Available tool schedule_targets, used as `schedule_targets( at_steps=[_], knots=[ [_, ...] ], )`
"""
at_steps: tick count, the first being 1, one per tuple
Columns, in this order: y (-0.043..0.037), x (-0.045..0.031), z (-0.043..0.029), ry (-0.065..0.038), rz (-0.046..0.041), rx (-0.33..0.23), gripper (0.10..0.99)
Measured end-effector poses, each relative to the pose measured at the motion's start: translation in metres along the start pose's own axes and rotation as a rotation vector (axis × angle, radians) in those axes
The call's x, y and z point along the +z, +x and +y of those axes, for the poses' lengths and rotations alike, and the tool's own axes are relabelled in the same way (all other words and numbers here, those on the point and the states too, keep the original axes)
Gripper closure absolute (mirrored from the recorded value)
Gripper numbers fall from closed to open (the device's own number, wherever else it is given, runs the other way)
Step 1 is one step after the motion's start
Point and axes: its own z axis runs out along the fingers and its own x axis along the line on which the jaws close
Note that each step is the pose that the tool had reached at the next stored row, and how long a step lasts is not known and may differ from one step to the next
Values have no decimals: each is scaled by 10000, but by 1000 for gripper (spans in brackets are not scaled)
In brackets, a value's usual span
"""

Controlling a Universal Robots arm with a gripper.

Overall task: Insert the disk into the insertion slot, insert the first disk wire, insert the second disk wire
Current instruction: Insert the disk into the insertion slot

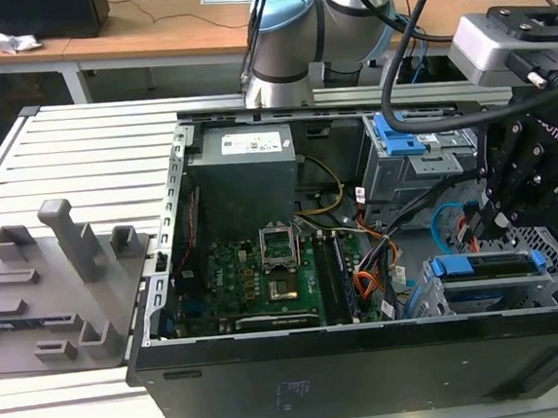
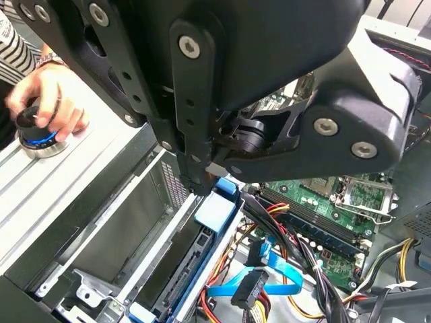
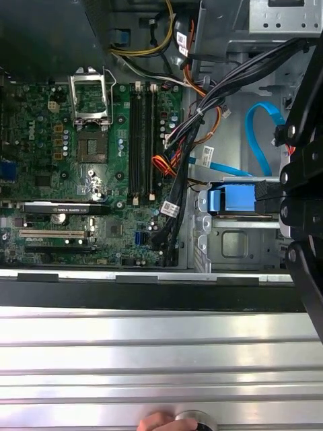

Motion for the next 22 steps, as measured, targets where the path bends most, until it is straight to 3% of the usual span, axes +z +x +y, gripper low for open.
schedule_targets(
  at_steps=[3,5,7,17,20,22],
  knots=[
    [0,2,-21,0,-4,1,980],
    [-3,-3,-127,-15,0,0,980],
    [-5,8,-155,-26,-3,-1,980],
    [-6,196,-205,-61,0,0,980],
    [-7,308,-226,-70,0,0,980],
    [-7,332,-247,-71,3,-1,980]
  ],
)
